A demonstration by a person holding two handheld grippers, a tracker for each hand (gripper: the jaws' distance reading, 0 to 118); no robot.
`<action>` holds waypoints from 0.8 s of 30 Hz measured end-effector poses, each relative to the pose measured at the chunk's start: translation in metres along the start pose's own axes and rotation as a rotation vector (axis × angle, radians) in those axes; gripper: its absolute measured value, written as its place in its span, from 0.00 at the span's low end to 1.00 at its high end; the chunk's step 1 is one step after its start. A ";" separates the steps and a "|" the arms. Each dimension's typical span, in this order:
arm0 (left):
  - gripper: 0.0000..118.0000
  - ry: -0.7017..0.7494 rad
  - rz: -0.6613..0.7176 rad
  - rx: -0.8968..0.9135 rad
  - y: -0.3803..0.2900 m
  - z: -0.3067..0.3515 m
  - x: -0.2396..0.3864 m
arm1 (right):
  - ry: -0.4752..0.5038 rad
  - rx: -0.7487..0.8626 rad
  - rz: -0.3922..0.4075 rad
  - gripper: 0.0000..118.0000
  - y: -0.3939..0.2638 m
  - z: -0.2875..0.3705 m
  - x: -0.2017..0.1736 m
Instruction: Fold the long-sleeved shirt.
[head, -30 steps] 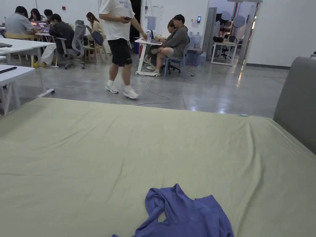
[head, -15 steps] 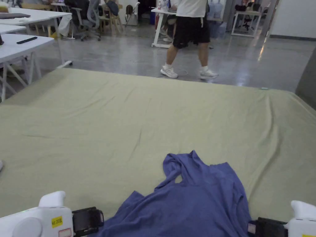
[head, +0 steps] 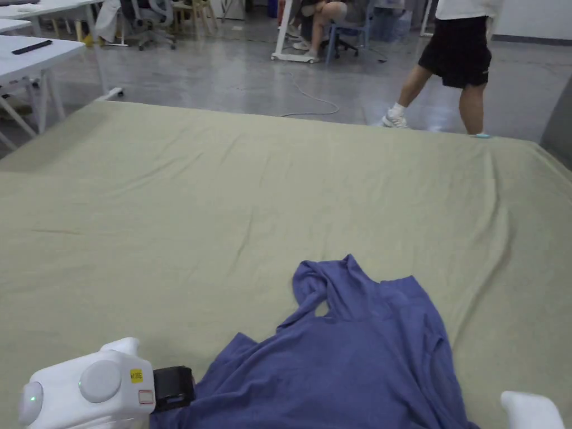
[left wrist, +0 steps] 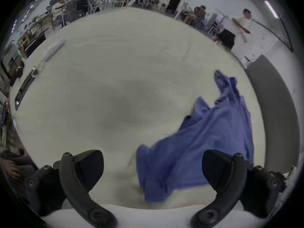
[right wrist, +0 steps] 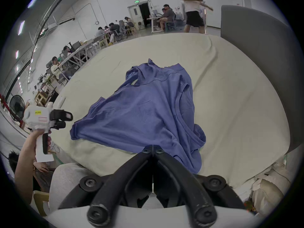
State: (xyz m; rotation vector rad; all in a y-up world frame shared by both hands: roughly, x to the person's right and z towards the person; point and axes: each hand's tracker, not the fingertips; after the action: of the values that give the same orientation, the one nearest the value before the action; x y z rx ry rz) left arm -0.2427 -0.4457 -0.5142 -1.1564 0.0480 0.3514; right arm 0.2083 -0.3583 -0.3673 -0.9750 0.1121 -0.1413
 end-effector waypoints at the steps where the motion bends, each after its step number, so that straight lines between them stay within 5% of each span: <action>1: 0.98 0.019 -0.027 -0.058 0.002 -0.017 0.005 | -0.005 -0.003 -0.011 0.00 0.002 -0.002 0.003; 2: 0.91 0.041 -0.057 -0.105 0.001 -0.031 0.010 | -0.011 -0.007 -0.021 0.00 0.004 -0.003 0.006; 3: 0.74 0.061 -0.096 -0.131 -0.002 -0.040 0.016 | -0.022 -0.009 -0.026 0.00 0.005 -0.004 0.010; 5: 0.73 0.134 -0.192 -0.044 -0.011 -0.023 0.032 | -0.060 -0.018 -0.026 0.00 0.011 -0.007 0.016; 6: 0.59 0.138 -0.240 -0.040 -0.012 -0.016 0.038 | -0.073 -0.022 -0.023 0.00 0.014 -0.008 0.019; 8: 0.00 0.042 -0.310 0.001 -0.014 -0.002 0.042 | -0.091 -0.032 -0.022 0.00 0.025 -0.013 0.026; 11: 0.00 -0.042 -0.278 -0.029 -0.014 0.010 0.044 | -0.080 -0.027 -0.008 0.00 0.060 -0.028 0.036; 14: 0.00 -0.076 -0.230 0.006 -0.003 0.023 0.034 | -0.020 0.017 0.008 0.96 0.120 -0.055 0.043; 15: 0.00 -0.102 -0.200 0.012 0.001 0.027 0.031 | -0.035 0.012 0.011 0.98 0.141 -0.069 0.046; 21: 0.00 -0.137 -0.177 0.053 0.003 0.053 0.034 | -0.174 -0.139 0.049 0.95 0.251 -0.203 0.064; 23: 0.00 -0.143 -0.165 0.054 0.004 0.056 0.033 | -0.207 -0.229 -0.024 0.73 0.253 -0.240 0.076; 24: 0.00 -0.146 -0.159 0.054 0.005 0.056 0.032 | -0.219 -0.267 -0.034 0.46 0.253 -0.253 0.077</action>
State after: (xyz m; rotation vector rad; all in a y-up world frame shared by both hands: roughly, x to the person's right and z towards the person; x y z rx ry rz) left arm -0.2220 -0.3852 -0.5028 -1.0704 -0.1606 0.2911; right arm 0.2617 -0.4383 -0.7204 -1.2523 -0.0896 -0.0503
